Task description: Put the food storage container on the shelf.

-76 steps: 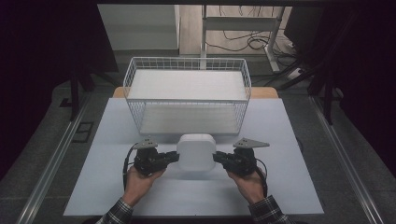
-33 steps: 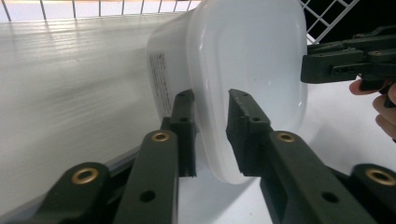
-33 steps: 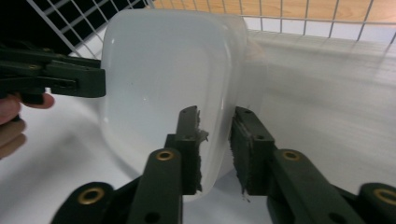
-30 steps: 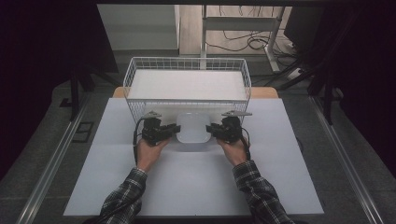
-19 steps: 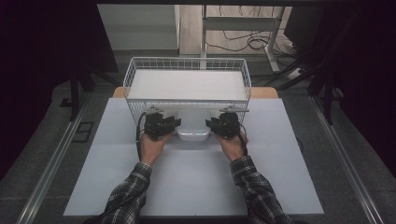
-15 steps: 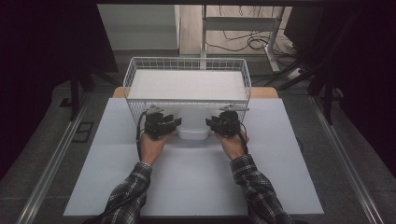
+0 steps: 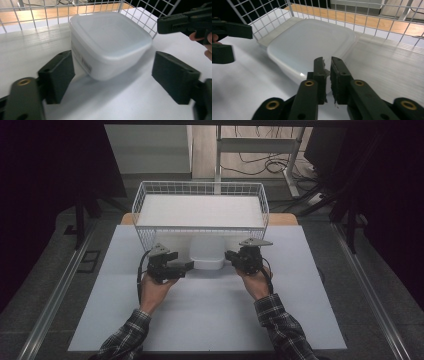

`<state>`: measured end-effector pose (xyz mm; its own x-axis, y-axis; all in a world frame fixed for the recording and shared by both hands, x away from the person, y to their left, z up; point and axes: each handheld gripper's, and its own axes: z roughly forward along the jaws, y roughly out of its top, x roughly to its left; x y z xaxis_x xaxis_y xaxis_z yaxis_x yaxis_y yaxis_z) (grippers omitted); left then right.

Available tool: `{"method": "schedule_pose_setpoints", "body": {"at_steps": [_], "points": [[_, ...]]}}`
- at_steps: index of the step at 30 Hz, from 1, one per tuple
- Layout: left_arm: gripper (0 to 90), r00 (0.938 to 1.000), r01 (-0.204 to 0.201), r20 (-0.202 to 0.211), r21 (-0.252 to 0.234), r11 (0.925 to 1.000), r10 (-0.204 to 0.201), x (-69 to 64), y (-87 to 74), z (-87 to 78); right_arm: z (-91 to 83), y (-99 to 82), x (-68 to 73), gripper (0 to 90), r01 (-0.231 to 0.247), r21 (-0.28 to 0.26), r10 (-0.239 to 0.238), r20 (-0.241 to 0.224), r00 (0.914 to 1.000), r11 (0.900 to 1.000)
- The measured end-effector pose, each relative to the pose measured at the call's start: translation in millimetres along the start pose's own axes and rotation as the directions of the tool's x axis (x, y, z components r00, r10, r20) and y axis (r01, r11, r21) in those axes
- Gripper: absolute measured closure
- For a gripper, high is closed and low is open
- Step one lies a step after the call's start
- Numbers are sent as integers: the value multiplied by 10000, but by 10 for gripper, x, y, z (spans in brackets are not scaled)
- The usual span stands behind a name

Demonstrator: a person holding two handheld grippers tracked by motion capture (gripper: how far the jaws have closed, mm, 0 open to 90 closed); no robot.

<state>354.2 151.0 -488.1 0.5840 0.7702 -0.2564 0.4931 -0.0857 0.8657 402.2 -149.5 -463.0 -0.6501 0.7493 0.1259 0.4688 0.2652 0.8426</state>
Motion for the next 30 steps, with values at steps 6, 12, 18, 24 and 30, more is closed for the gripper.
{"method": "schedule_pose_setpoints", "body": {"at_steps": [6,12,18,24,30], "points": [[78,9992,-407,23,242,9989,406,-88,-167,-204,-114,-49,79,879,227,43,-225,-504,9985,9997],[43,9977,-659,-137,269,9975,663,-170,-328,-380,-182,-114,192,881,716,142,-699,-981,9927,9973],[21,9887,-1333,-684,65,9911,1334,-262,-553,-618,-215,-146,288,881,1095,315,-1050,-1189,9873,9935],[21,9876,-1358,-766,230,9905,1371,-306,-715,-753,-194,-202,343,870,1211,446,-1145,-1293,9850,9916],[18,9833,-1526,-951,324,9878,1551,-387,-871,-909,-50,-309,411,857,1365,837,-1236,-1436,9819,9871]]}}
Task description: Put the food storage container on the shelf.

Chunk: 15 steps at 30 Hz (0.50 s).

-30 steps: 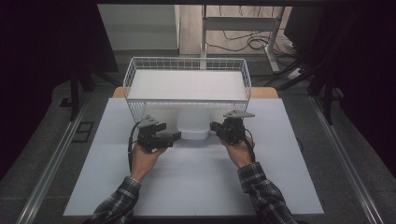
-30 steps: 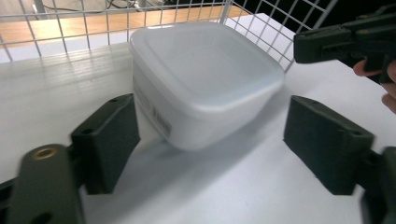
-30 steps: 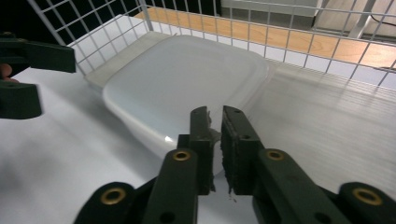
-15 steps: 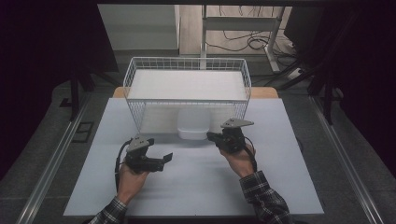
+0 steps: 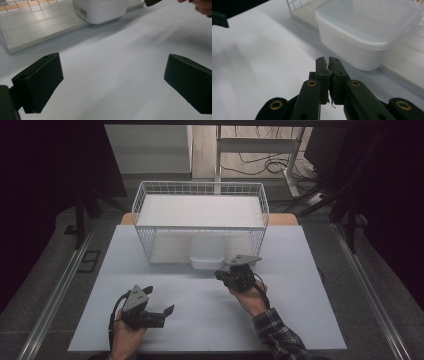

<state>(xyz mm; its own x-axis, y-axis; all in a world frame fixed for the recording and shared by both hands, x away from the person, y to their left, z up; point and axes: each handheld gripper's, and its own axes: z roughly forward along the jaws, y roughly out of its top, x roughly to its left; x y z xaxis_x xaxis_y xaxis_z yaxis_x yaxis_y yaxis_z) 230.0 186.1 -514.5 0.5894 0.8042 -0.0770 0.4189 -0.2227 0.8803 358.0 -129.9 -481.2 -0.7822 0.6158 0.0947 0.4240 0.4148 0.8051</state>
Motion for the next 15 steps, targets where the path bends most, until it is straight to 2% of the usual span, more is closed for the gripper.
{"method": "schedule_pose_setpoints", "body": {"at_steps": [2,5,9,11,15], "points": [[18,10000,68,48,-9,10000,-68,1,-16,-19,32,-12,10,857,45,79,-45,-60,10000,10000],[18,9996,258,101,-60,9996,-257,8,-64,-83,169,-28,36,862,122,320,-119,-81,9999,9994],[18,9994,333,121,-60,9994,-332,14,-77,-101,244,14,24,869,88,313,-87,-45,10000,9995],[18,9995,299,50,112,9995,-299,14,-86,-91,335,74,-8,877,69,314,-72,86,9999,9995],[18,9994,291,183,308,9991,-297,19,-99,-62,446,135,-60,884,19,314,-28,277,9996,9995]]}}
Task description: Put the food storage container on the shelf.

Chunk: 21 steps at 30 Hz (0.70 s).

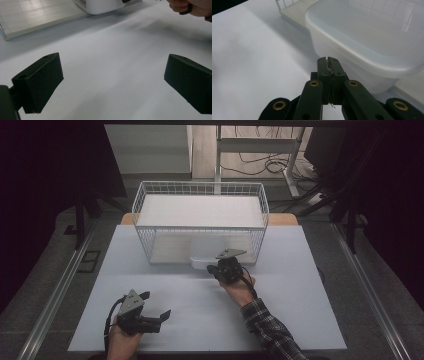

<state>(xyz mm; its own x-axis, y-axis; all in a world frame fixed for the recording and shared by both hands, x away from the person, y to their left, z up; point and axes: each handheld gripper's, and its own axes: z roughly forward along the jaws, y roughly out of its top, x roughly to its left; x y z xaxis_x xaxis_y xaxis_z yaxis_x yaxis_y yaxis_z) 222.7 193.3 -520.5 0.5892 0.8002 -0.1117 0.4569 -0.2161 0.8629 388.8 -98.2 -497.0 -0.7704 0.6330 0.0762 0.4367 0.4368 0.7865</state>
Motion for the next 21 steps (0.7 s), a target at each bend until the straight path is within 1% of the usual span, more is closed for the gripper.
{"method": "schedule_pose_setpoints", "body": {"at_steps": [1,3,5,6,10,13,16,21], "points": [[17,10000,-17,35,10,10000,17,-2,0,4,26,9,-11,884,-16,44,16,10,10000,10000],[17,10000,-33,38,22,10000,33,-4,-1,7,74,22,-27,888,113,154,-115,134,9998,9998],[17,10000,-83,33,44,10000,83,-5,-1,10,92,27,-33,888,161,177,-163,123,9998,9997],[17,10000,-61,49,50,10000,60,-2,-1,13,119,41,-37,888,229,196,-233,202,9995,9995],[17,10000,-11,73,17,10000,11,5,-4,15,143,75,-44,889,348,217,-355,305,9989,9992],[17,10000,4,66,1,10000,-4,7,-4,16,177,123,-62,889,546,275,-560,523,9971,9981],[18,9999,68,80,-7,10000,-67,7,-5,19,198,157,-91,889,485,256,-499,600,9969,9985],[18,9999,83,111,-11,10000,-83,7,-4,25,218,204,-144,889,552,246,-569,753,9955,9982]]}}
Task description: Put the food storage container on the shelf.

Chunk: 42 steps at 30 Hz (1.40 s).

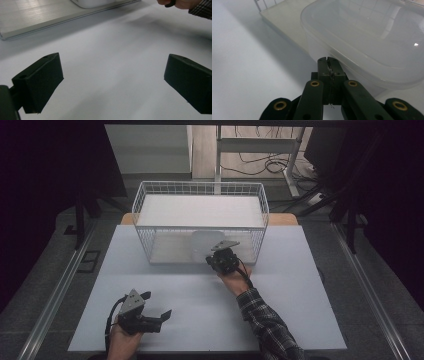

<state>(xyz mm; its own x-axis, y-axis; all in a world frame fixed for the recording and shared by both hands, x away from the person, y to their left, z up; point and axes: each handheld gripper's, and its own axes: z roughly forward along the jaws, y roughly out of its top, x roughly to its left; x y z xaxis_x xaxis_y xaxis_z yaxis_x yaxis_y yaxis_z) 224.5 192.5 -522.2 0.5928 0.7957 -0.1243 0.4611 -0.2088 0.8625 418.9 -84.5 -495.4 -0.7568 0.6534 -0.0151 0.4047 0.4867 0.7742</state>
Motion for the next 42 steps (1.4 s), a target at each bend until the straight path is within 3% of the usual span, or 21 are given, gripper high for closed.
{"method": "schedule_pose_setpoints", "body": {"at_steps": [23,42], "points": [[21,9998,155,148,-38,9999,-154,18,-3,7,156,111,-117,878,11,197,-19,372,9993,9998],[20,9991,297,308,-30,9996,-296,31,-7,4,-17,52,0,493,223,1,-223,-193,9996,9998]]}}
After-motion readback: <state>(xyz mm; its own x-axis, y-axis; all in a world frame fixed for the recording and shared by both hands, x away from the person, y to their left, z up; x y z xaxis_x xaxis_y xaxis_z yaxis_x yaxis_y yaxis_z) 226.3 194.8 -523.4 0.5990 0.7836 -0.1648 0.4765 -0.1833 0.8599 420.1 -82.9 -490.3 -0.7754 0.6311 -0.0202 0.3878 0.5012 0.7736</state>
